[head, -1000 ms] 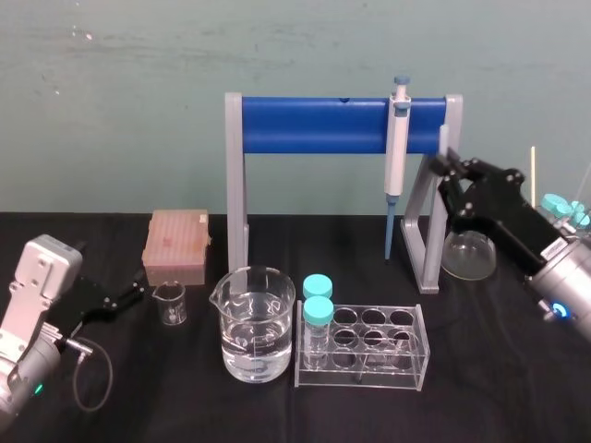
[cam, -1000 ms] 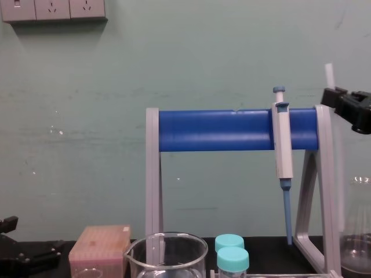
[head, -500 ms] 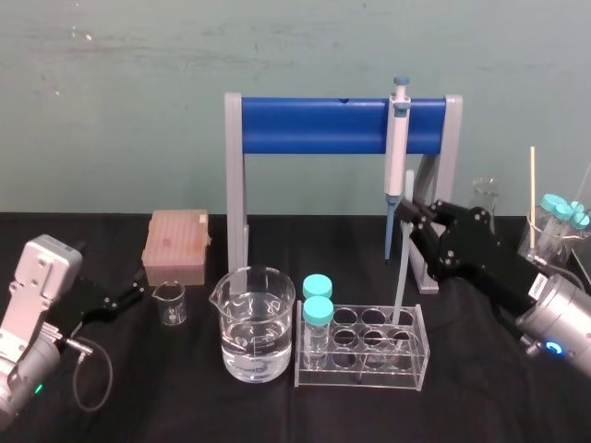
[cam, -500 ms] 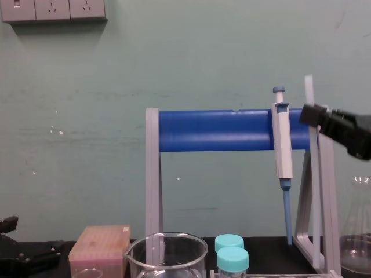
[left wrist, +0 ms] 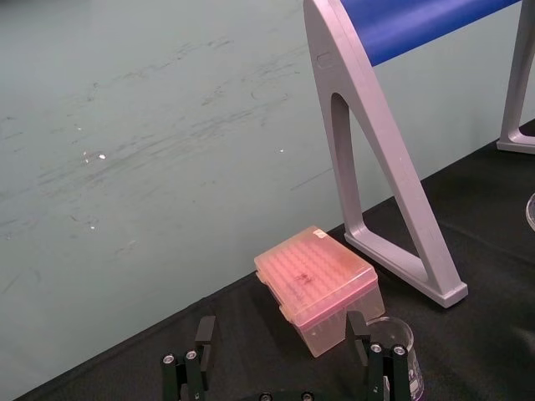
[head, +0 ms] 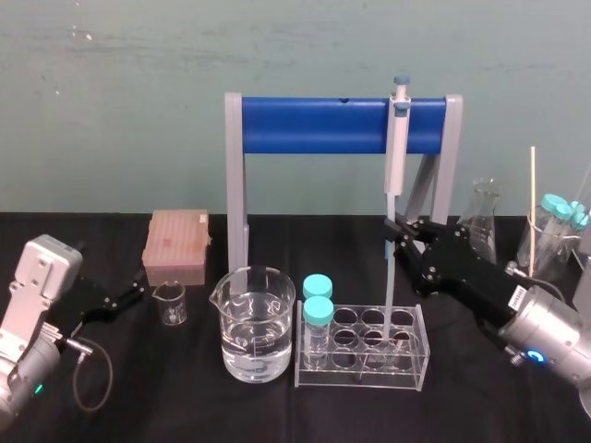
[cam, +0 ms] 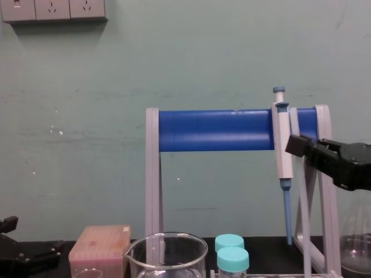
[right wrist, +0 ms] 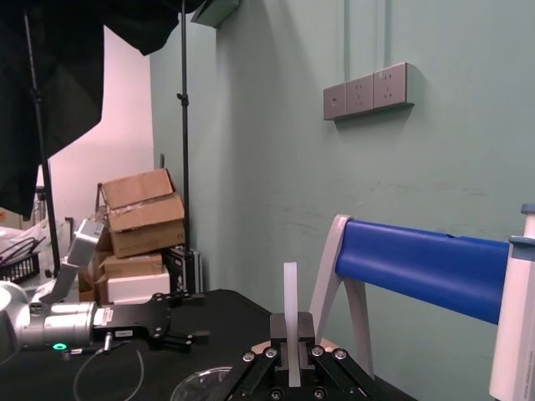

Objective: Pick up the stirring rod with one hand, then place it down.

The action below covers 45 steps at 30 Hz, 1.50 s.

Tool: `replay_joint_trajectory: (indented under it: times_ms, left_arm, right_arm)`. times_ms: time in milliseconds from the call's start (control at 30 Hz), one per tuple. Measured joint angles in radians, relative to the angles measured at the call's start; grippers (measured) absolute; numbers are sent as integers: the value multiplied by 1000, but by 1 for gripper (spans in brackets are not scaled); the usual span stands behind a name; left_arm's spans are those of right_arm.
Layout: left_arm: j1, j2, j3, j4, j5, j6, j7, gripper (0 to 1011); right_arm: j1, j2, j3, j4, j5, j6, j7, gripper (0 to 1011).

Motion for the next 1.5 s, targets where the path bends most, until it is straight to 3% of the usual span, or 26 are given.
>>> replay_joint_trajectory:
  times_ms: [667,1500]
  left_arm:
    - [0,0,0,0,0,0,0,1000]
    - [0,0,0,0,0,0,0,1000]
  right_arm:
    - [90,-38,-83,144,-36,-1,-20,64]
    - [98,-49,-123,194,-73,44,-48,64]
